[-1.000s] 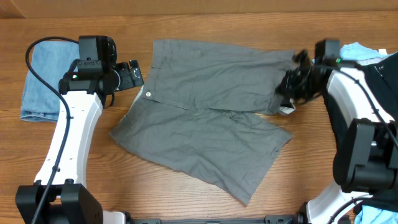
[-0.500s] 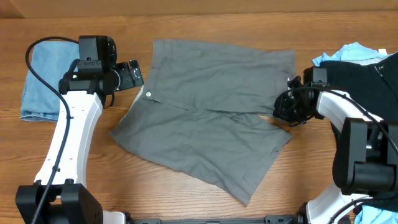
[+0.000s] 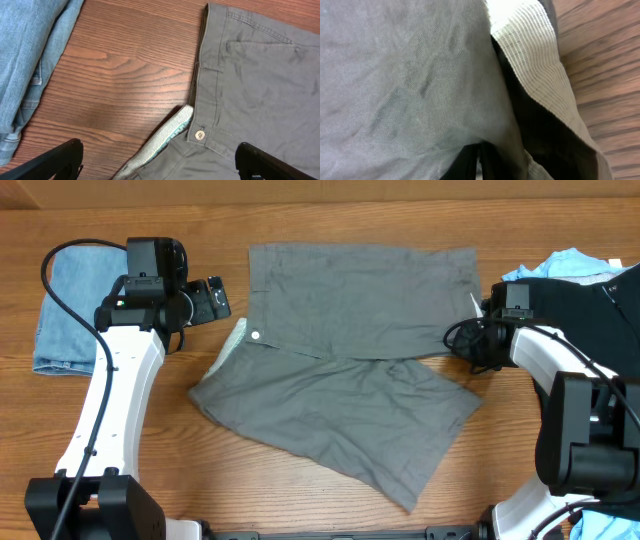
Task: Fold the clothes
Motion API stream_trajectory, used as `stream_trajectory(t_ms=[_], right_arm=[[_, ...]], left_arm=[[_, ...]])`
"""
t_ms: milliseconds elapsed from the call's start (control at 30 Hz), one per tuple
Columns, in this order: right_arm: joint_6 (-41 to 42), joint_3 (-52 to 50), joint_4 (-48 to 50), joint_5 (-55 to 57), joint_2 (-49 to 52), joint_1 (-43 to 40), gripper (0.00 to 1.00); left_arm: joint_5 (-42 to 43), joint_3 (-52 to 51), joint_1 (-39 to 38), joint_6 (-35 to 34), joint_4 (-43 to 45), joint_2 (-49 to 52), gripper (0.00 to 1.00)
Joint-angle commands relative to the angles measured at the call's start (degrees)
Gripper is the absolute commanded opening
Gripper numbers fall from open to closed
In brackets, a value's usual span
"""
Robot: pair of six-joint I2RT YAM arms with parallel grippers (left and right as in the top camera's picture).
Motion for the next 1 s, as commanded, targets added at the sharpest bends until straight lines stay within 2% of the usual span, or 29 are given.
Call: stream_trajectory(t_ms=[0,67,167,300,467,567,700,867,967], right_arm=[[0.02,1.77,-2.16,2.34,1.57,-0.70,0.14],[0.02,5.92,-7.63,-1.84,0.66,-0.70,0.29],[-0.17,11.80,-15.76,-5.81,-0.57,-0.70,0.38],[-0.66,16.79,-27.69,-6.75,-2.89,-0.70,0.46],[-1.22,16.59,-40.11,-4.79,-4.79,-0.70,0.52],[-0.48,13.88,-40.04,-3.10,-4.76,-0.70,0.58],[3.67,9.05,-37.86,0.00,-4.76,-0.70,0.59],[6.29,2.21,-31.54,-0.11,-4.76,-0.70,0.61],[6.49,-2.12,-26.43,-1.11,-4.76,-0.70,0.68]], left_arm=[[0.39,0.15,0.02,-0.74,0.07,0.26,1.00],[0.42,0.15,0.02,-0.74,0.09,0.26,1.00],[0.39,0.15,0.02,-0.74,0.09,0.26,1.00],[0.42,0.15,0.02,-0.74,0.07,0.26,1.00],[0.39,0.15,0.02,-0.74,0.09,0.26,1.00],[0.39,0.15,0.02,-0.74,0.07,0.26,1.00],[0.39,0.15,0.00,-0.74,0.09,0.26,1.00],[0.42,0.15,0.00,-0.74,0.07,0.26,1.00],[0.39,0.15,0.00,-0.74,0.07,0.26,1.00]])
